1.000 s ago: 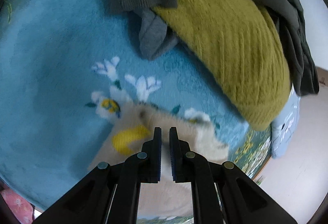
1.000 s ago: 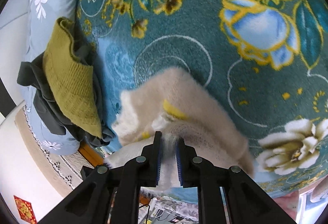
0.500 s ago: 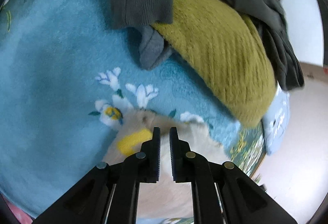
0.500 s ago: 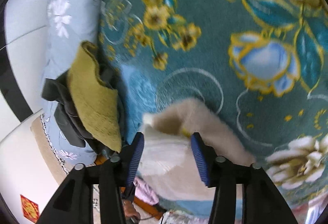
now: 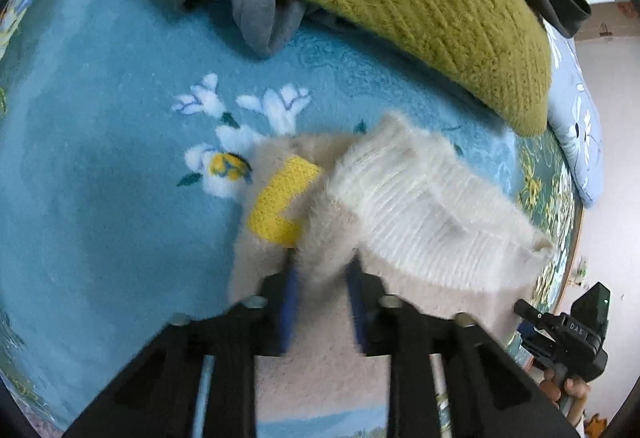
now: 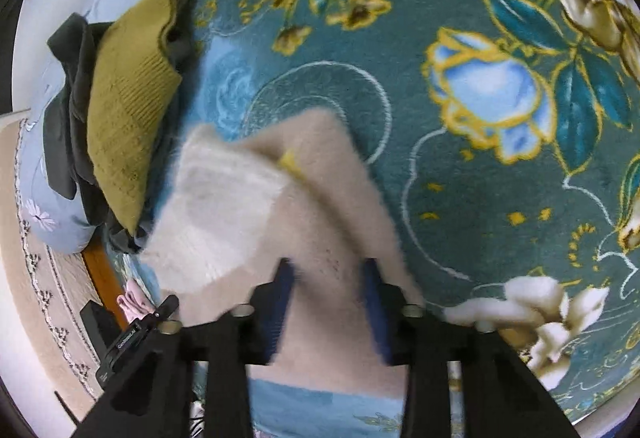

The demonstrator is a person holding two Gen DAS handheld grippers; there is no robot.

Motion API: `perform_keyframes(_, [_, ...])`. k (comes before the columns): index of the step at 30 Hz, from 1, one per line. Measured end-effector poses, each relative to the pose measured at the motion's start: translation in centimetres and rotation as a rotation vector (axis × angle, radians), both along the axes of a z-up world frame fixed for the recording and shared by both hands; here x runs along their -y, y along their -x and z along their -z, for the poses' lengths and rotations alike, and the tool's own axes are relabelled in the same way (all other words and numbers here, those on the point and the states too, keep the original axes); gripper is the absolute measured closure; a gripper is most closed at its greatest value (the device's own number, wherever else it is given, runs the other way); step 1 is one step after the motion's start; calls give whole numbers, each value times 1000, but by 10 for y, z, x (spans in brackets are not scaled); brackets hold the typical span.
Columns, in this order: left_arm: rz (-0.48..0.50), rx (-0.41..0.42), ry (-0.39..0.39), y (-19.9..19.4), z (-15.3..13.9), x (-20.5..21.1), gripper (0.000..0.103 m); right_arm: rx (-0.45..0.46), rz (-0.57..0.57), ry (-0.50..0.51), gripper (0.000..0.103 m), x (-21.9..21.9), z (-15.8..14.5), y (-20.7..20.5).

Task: Fold clothes

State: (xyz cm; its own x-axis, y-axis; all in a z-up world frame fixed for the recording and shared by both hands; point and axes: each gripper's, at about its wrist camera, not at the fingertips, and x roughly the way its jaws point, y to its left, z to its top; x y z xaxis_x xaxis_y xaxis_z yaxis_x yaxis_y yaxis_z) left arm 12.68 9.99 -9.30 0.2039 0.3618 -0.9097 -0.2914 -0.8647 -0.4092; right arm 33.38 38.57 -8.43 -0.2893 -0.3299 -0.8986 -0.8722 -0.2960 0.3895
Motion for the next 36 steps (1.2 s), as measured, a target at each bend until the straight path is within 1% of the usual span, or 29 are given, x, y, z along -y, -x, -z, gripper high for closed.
perform_keyframes(1, [7,-22,-16,-1,-4,0,90,-10,-8,-10,80,0,-2,1])
perform_keyframes(2, [13,-44,-33,-2,-8,0,91,-20,-15,-20,84,1,-4,2])
perform_keyframes(3, [15,-64,-54,-3,-12,2,91,-31,-23,-31,85,1,-6,4])
perform_keyframes(5, [-5,-74,-74,-3,-14,9,91,-51,-38,-51,86,2,-10,6])
perform_keyframes(8, [-69,-37,-65,1,-2,19,91,-34,1,-40,86,-4,-1,-4])
perform_keyframes(10, [-86,-17,-52,0,8,20,91,-22,36,-23,86,-5,7,-10])
perform_keyframes(12, [-91,-12,-44,0,11,13,90,-17,49,-21,86,-6,10,-11])
perform_keyframes(14, [-82,-4,-38,1,12,13,90,-14,40,-25,85,-7,11,-10])
perform_keyframes(15, [-75,1,-37,2,12,13,89,-13,28,-28,83,-7,10,-9])
perform_keyframes(18, [-59,22,-56,4,7,16,89,-13,-36,-39,78,-8,6,-6])
perform_keyframes(19, [-55,24,-67,5,4,18,86,-14,-57,-45,73,-8,4,-5])
perform_keyframes(20, [-49,22,-75,5,1,20,84,-13,-77,-59,64,-8,1,-6])
perform_keyframes(21, [-39,13,-71,5,-1,22,79,-12,-96,-78,60,-8,-2,-7])
perform_keyframes(22, [-29,2,-65,5,-3,23,70,-10,-111,-96,54,-8,-4,-8])
perform_keyframes(23, [-15,-13,-49,5,-4,24,66,-10,-120,-108,48,-9,-5,-10])
perform_keyframes(25, [2,-17,-45,4,0,25,52,-11,-128,-112,41,-10,-2,-14])
perform_keyframes(26, [11,-19,-43,3,2,25,49,-13,-125,-102,40,-9,1,-16])
perform_keyframes(27, [18,-15,-43,3,5,26,43,-15,-120,-89,39,-9,4,-17])
perform_keyframes(29, [0,49,-76,3,20,33,38,-20,-108,-59,36,-10,12,-18])
perform_keyframes(31, [-34,94,-109,4,32,41,28,-34,-105,-41,35,-11,18,-15])
perform_keyframes(34, [-100,173,-167,10,50,53,23,-55,-101,-14,32,-13,26,-12])
perform_keyframes(36, [-100,194,-193,13,54,53,21,-69,-99,4,28,-14,32,-9])
